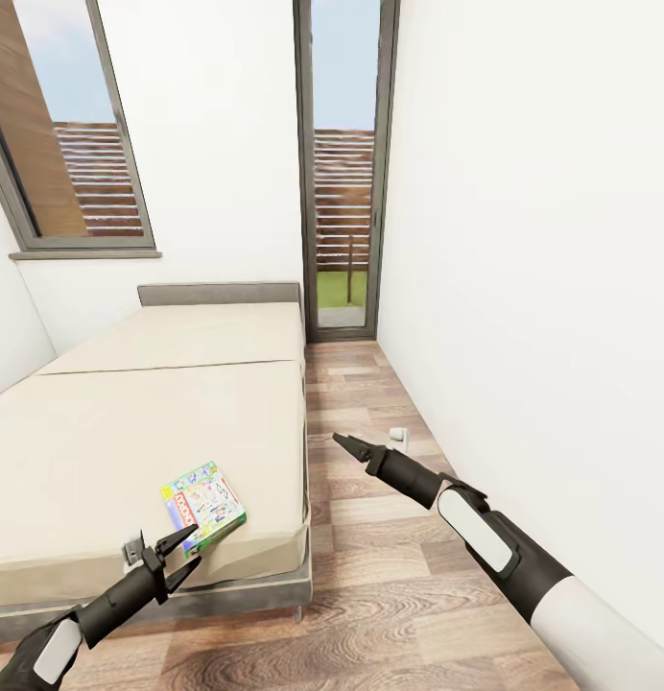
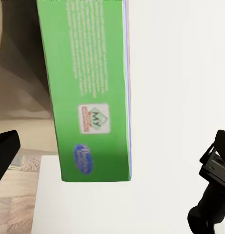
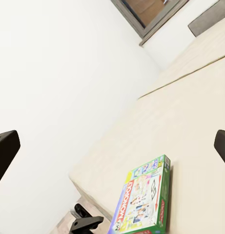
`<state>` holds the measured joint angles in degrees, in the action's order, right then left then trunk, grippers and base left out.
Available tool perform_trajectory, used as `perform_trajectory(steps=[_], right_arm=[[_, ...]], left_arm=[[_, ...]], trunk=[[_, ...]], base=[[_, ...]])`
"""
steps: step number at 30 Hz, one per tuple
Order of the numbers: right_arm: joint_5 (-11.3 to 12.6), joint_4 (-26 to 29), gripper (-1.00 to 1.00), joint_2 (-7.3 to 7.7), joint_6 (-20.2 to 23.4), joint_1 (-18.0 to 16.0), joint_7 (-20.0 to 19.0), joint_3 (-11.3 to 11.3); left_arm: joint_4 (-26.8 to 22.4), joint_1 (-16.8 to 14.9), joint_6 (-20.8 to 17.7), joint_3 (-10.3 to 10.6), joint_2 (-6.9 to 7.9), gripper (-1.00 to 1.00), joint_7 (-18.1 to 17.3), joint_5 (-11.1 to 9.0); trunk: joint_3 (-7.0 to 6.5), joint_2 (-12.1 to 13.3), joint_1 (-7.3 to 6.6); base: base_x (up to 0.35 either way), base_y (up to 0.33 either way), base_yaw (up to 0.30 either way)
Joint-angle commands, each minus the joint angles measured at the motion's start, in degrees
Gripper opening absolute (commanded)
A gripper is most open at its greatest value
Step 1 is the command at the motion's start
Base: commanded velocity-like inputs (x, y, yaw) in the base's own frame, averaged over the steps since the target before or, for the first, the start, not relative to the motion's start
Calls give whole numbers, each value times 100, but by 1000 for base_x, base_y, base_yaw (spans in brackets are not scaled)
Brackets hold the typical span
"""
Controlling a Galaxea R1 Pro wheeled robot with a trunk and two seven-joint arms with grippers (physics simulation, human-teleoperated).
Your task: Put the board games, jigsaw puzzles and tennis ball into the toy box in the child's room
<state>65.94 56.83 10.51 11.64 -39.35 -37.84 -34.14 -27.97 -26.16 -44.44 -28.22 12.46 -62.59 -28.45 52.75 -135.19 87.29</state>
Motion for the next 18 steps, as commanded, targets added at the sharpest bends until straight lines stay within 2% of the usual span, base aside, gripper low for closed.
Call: perform_trajectory(steps=[1,18], right_arm=[[60,-4,100,4,40,-4,-5,-9],[60,-40,100,4,40,-5,-4,-5]], left_arm=[[2,-4,-38,-10,1,100,-8,-11],[2,-4,-46,-8,1,100,-8,-11]], trunk=[[6,-2,-1],[6,-2,-1]], base=[[0,0,0],[0,0,0]])
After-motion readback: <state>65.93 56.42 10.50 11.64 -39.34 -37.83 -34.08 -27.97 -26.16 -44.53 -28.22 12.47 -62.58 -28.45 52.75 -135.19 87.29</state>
